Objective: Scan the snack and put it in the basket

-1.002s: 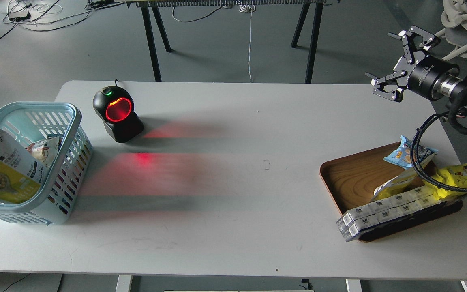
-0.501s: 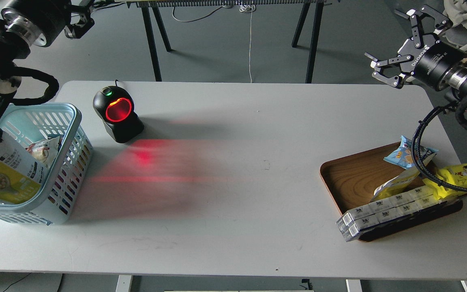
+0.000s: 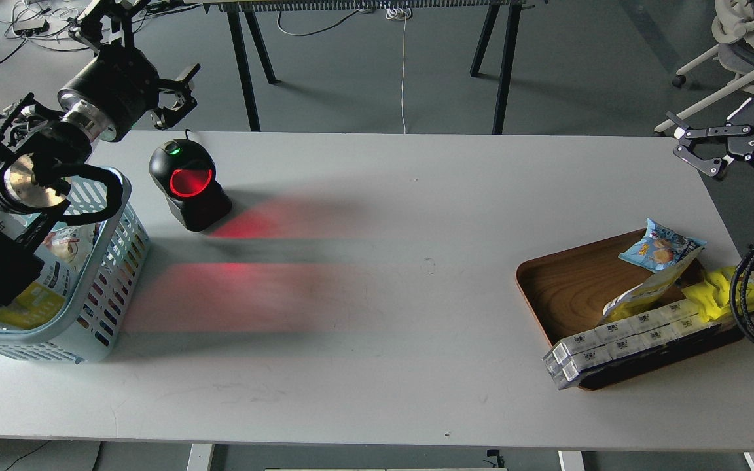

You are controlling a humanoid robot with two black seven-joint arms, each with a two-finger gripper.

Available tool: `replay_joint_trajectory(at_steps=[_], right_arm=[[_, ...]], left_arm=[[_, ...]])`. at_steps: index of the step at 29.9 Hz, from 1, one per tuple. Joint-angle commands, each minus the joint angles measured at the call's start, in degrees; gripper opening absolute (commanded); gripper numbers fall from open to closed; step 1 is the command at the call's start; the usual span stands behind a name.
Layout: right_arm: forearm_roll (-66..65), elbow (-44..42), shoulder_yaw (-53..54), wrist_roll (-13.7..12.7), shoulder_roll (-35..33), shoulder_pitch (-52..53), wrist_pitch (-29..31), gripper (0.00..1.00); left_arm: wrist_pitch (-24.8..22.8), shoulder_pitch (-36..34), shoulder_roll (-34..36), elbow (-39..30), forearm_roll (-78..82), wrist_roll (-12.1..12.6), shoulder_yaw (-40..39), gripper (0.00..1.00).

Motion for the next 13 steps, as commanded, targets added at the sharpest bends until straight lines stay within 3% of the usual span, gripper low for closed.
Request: replay_joint_trajectory(at_steps=[1,13], right_arm=[[-0.07,-0.13,-0.45,-0.09,1.87,1.04,-2.97,1.00],[-0.07,-0.13,-0.10,-0.09,4.52,1.13,-3.06,1.00]], left_arm=[[0.18,1.44,-0.05,-0.16,0.01,-0.29,-0.81,1.00],[-0.26,2.76,0.30,-1.57,0.09,-0.74,-0.81,1.00]])
